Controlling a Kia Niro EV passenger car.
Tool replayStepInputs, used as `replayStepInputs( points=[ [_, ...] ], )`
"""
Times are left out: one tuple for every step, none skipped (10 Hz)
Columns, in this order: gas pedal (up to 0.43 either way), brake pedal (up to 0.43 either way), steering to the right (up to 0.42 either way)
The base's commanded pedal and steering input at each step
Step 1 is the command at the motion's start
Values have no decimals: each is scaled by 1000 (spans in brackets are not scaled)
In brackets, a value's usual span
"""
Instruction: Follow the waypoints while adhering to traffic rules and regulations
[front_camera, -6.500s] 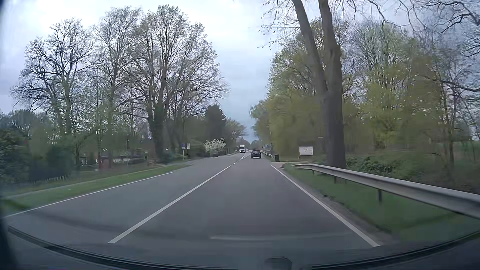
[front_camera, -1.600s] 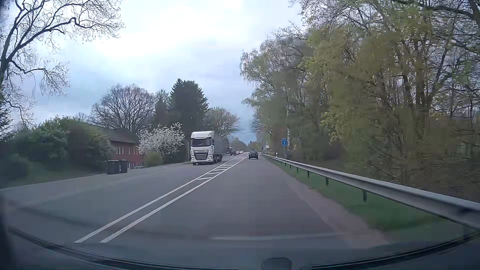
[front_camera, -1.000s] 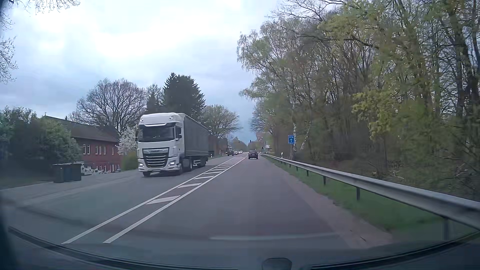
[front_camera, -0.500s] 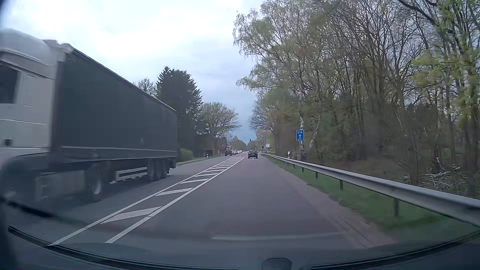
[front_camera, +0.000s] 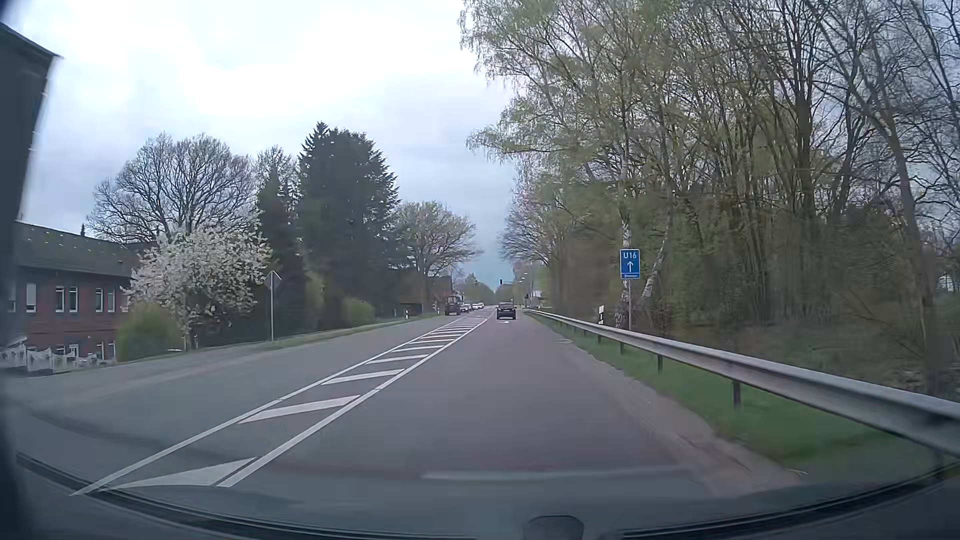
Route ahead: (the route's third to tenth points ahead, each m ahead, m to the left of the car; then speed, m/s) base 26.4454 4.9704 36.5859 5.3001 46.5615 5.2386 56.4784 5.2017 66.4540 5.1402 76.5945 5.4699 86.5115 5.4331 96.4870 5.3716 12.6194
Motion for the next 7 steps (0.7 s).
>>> replayStepInputs(
  points=[
    [177, 0, -3],
    [177, 0, -3],
    [177, 0, -3],
    [177, 0, -2],
    [177, 0, -2],
    [177, 6, -2],
    [177, 0, -2]
  ],
)
